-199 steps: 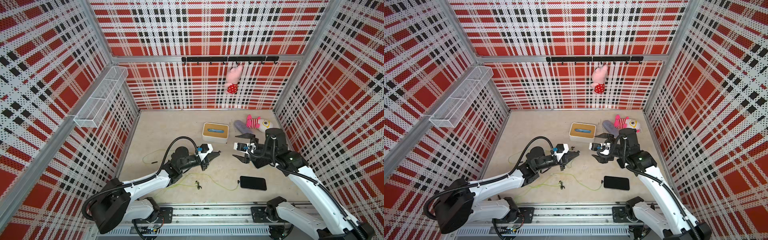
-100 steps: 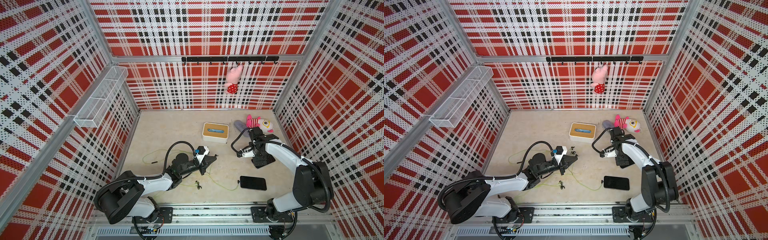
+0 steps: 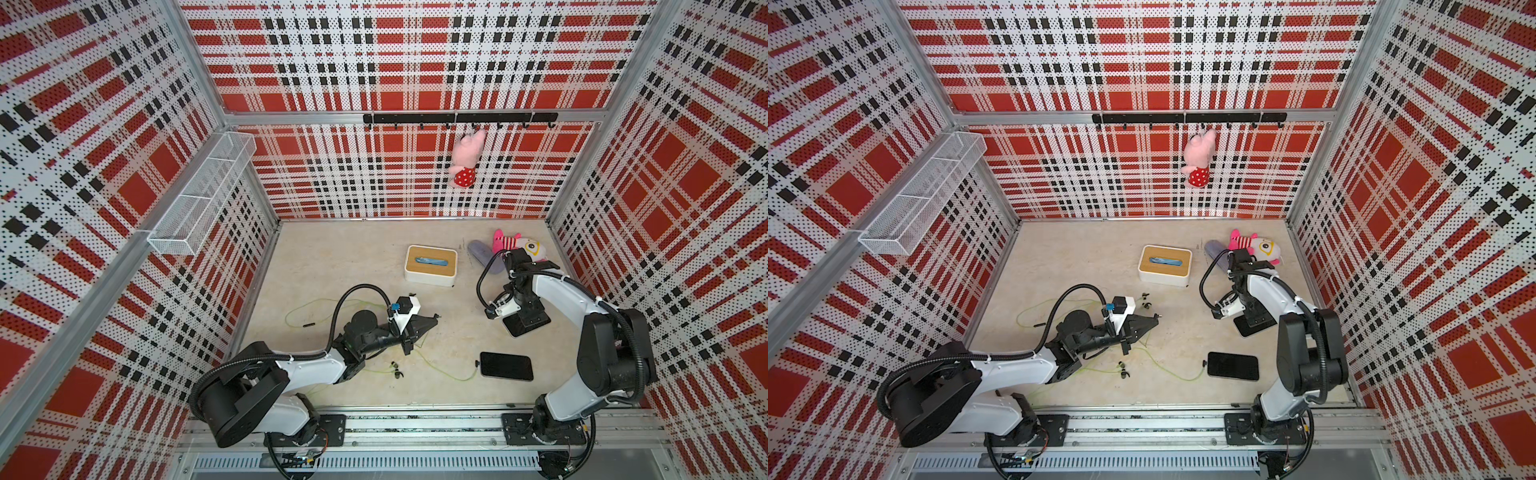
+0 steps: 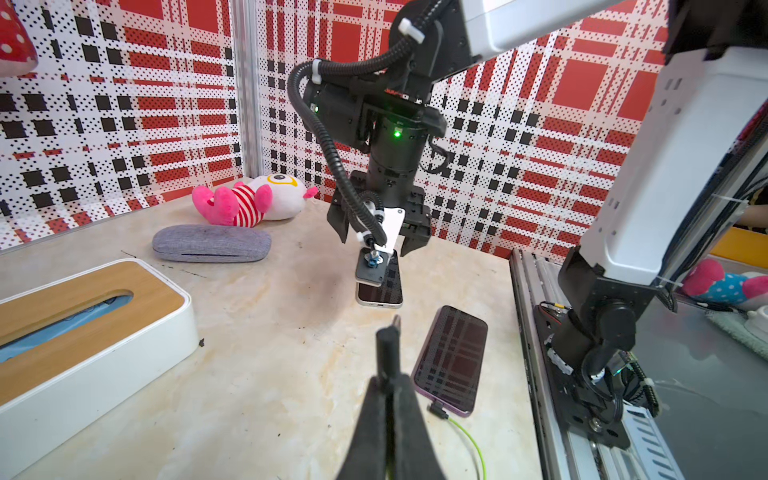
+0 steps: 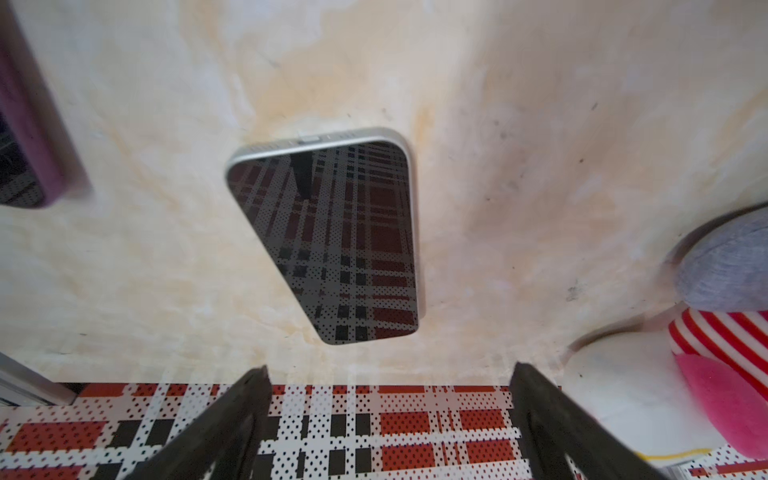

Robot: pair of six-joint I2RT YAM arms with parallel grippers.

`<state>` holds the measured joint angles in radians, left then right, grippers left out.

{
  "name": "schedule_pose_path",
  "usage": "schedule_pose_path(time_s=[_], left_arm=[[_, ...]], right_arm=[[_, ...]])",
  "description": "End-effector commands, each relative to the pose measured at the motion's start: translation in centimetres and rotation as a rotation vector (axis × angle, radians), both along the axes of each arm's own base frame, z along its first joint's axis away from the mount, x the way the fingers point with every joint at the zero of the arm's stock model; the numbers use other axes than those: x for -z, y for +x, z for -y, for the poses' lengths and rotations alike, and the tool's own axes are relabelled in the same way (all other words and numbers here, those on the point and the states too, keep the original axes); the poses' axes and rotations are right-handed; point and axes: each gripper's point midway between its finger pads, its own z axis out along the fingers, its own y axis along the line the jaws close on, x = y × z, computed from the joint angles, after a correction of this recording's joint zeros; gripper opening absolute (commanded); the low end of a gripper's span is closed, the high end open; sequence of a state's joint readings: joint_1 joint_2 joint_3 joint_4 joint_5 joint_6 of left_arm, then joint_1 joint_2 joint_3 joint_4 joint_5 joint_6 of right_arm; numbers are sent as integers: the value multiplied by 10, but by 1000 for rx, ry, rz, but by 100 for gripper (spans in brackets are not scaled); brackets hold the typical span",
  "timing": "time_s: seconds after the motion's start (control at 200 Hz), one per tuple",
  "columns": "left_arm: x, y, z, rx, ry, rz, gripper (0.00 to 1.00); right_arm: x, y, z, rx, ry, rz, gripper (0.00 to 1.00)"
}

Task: Plug wired earphones into phones
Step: Pick up the phone at the center of the board.

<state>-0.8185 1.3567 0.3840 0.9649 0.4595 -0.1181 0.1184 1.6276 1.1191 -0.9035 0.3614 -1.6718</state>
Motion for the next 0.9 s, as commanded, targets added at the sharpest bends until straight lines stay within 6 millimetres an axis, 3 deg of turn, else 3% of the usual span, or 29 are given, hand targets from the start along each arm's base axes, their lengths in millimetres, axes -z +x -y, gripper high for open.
schedule_pose_path(time_s=[0.0, 0.11, 0.18, 0.476, 0.651, 0.797, 0.897], left_arm=[[-15, -5, -5, -18, -31, 83, 0], [-13, -5, -7, -27, -25, 92, 0], [-11, -4, -4, -17, -19, 94, 0], [-4, -4, -1, -7, -3, 81, 0], [-4, -4, 1, 2, -4, 70, 0], [-2, -4, 2, 1, 0, 67, 0], [-2, -3, 2, -3, 0, 69, 0]], right_arm=[[12, -5, 14, -56, -30, -84, 95], [27, -11, 29, -56, -47, -123, 94], [34, -4, 33, -63, -36, -84, 94], [53, 15, 28, -98, 24, 2, 96], [63, 1, 38, -85, -2, -64, 93], [68, -15, 40, -99, -17, -148, 86], [64, -11, 38, -100, -6, -127, 86]])
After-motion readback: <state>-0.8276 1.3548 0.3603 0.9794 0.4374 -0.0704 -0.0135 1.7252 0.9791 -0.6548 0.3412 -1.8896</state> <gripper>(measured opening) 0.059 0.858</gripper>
